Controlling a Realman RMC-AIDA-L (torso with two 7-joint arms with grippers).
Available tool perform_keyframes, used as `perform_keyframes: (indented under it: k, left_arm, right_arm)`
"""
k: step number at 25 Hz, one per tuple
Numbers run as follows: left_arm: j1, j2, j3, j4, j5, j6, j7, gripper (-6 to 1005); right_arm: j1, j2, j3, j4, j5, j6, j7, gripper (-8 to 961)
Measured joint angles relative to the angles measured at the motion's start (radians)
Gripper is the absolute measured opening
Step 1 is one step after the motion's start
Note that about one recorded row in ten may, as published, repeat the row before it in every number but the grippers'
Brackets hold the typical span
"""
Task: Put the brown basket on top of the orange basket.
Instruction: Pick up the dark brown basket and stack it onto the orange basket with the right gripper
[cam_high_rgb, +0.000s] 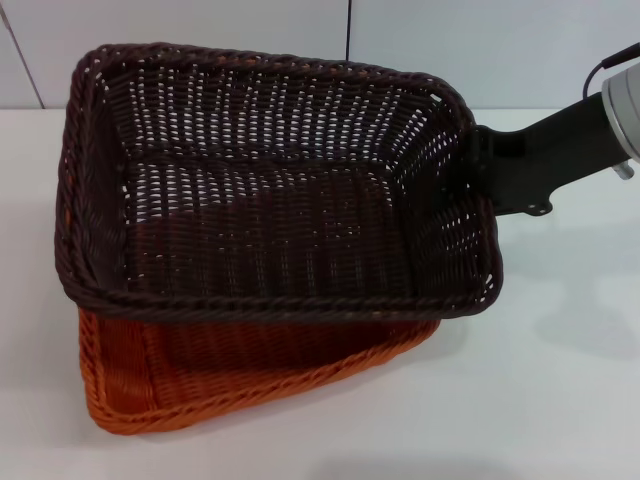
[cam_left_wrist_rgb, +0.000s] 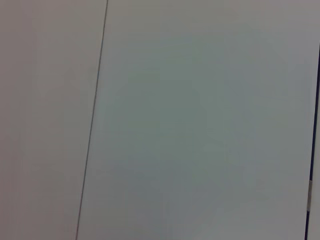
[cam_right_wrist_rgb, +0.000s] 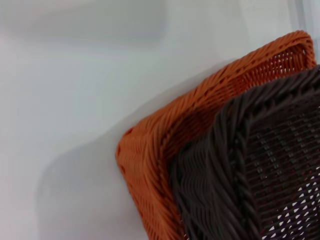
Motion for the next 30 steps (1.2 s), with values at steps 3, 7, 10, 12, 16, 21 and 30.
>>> perform_keyframes:
  k: [3,7,10,12,16,21,30]
  left_arm:
    - [0.0,0.0,0.0,-0.001,0.0,0.001,0.005,762]
    - [0.0,0.0,0.0,-0.001,0.0,0.002,0.01,762]
    - [0.0,0.0,0.0,-0.001,0.0,0.003,0.01,762]
    - [0.001,0.0,0.0,-0.001,0.0,0.003,0.01,762]
    - [0.001,0.0,0.0,-0.001,0.001,0.004,0.01,761]
    - [0.001,0.0,0.0,-0.001,0.001,0.004,0.01,761]
    - [0.007,0.0,-0.001,0.0,0.001,0.005,0.01,760]
  right_arm:
    - [0.008,-0.002,-0.003,0.016,-0.003,0.006,-0.006,146]
    - [0.028,-0.007,-0.013,0.051,-0.003,0.012,-0.013,147]
    - [0.037,-0.007,-0.016,0.07,0.001,0.02,-0.031,147]
    - [0.039,-0.007,-0.017,0.075,0.002,0.022,-0.034,147]
    - [0.043,-0.004,-0.026,0.082,0.002,0.025,-0.035,163]
    - [0.044,0.003,-0.04,0.108,0.002,0.057,-0.035,184]
    - [0.016,0.019,-0.055,0.121,0.021,0.083,-0.009,220]
